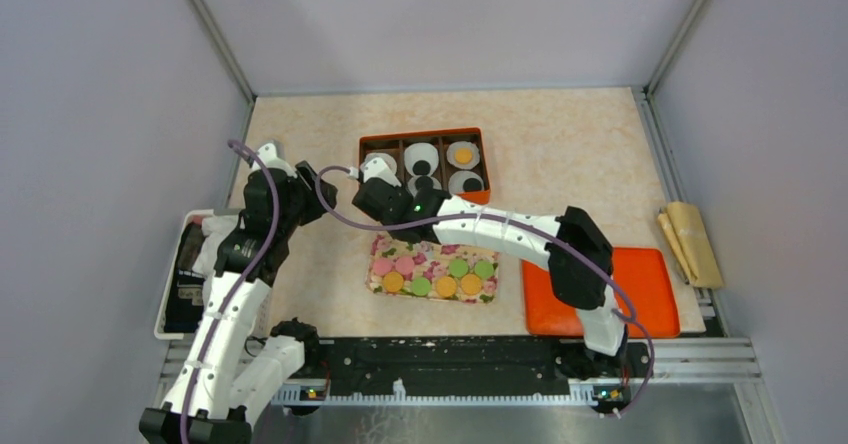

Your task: Pack the cookies

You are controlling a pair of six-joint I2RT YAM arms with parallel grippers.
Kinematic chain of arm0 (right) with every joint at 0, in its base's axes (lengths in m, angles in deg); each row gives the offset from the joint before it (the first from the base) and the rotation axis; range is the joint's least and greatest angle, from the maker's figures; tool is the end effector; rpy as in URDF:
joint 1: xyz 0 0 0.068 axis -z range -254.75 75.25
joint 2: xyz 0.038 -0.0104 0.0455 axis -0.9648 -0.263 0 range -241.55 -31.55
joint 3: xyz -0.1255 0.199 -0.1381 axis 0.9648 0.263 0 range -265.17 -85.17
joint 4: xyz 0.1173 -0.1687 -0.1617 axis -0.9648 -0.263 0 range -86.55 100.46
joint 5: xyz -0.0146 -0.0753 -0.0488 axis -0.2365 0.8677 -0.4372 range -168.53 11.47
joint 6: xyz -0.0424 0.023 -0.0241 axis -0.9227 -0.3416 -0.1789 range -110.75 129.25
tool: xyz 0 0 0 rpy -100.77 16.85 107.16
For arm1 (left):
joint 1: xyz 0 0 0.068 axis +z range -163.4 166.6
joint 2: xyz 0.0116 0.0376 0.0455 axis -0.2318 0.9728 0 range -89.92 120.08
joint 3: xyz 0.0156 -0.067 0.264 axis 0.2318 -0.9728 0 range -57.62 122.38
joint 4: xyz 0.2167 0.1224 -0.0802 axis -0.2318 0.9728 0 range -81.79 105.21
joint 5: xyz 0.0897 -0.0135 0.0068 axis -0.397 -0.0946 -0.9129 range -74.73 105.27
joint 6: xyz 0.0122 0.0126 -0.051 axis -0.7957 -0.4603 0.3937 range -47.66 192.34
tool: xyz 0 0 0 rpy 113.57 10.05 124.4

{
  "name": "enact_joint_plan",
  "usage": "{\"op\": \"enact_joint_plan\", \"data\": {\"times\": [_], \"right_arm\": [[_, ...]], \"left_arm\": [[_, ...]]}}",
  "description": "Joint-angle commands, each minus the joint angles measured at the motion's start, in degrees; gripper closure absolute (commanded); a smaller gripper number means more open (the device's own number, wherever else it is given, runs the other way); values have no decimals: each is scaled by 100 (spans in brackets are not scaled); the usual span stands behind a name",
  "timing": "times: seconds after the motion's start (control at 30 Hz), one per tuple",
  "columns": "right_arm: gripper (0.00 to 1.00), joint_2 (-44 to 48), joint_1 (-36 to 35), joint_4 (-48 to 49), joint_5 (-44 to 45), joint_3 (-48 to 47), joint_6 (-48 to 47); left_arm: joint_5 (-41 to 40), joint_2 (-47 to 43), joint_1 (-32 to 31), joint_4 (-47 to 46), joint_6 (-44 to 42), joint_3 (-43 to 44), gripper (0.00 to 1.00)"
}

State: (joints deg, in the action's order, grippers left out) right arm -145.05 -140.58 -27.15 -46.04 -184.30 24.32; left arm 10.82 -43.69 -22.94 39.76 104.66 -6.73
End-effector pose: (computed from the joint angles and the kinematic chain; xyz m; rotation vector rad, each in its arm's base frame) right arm 0.1982 0.3952 0.2710 -0.7724 2.1638 0.0041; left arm 0.1724 -0.0261 0.3344 -0.4547 2.0087 -0.3770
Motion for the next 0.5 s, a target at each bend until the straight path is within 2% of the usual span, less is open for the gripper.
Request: {"op": "enact_joint_plan", "data": {"times": [0.0, 0.33, 0.47], "right_arm": [[75, -173, 42, 339, -170, -251, -68], [75, -446, 70, 397, -169, -219, -48], [68, -396, 70, 355, -143, -220, -39]], "left_arm": [[-126, -80, 22, -61, -120, 166, 39], [-170, -106, 31, -46, -164, 105, 39], [-179, -106, 27, -44, -173, 96, 39]]}}
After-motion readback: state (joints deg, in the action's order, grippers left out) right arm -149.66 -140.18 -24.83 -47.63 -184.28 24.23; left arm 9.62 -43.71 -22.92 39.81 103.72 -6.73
